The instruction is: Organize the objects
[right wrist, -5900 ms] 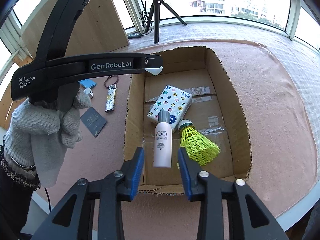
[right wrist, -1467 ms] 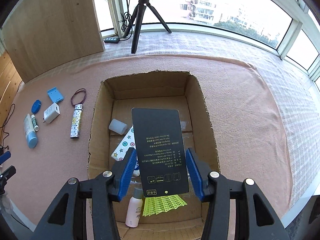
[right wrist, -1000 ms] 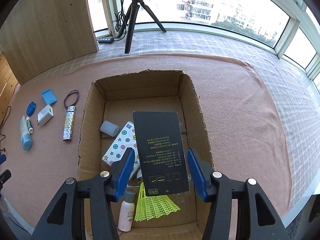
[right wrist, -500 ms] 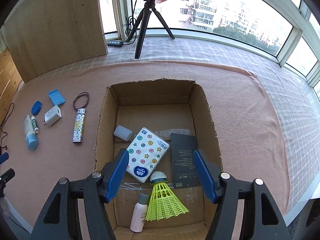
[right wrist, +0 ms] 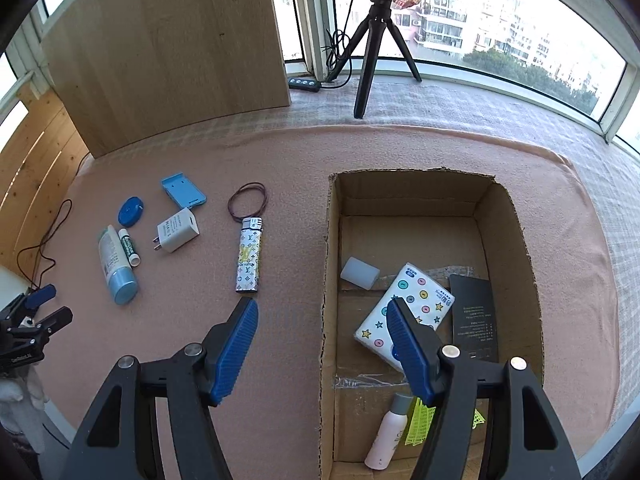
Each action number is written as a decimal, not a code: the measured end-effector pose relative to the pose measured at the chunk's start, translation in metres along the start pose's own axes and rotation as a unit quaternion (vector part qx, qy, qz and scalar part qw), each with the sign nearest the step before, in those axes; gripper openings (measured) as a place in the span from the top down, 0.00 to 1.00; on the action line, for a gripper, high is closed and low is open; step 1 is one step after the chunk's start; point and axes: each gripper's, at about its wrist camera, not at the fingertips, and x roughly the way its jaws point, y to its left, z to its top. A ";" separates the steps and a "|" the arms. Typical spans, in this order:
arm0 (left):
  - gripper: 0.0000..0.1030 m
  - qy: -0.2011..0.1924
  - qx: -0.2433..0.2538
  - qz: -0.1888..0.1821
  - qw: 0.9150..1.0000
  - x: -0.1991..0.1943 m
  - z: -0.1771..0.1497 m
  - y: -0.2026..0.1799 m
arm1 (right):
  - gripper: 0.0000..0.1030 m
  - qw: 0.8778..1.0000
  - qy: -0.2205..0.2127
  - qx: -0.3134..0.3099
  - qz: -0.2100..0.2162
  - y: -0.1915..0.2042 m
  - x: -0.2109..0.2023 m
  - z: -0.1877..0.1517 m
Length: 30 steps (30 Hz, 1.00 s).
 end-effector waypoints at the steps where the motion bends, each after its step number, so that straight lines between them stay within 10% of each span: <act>1: 0.07 0.000 -0.001 0.003 1.000 0.002 0.007 0.004 | 0.39 1.000 0.001 -0.003 0.004 0.006 0.002 0.000; 15: 0.25 0.037 -0.045 0.006 0.998 0.074 0.102 0.045 | 0.39 1.000 0.009 -0.015 0.019 0.042 0.011 -0.004; 30: 0.55 0.088 -0.038 -0.011 0.995 0.126 0.099 0.046 | 0.39 1.000 0.014 -0.011 0.013 0.035 0.014 -0.007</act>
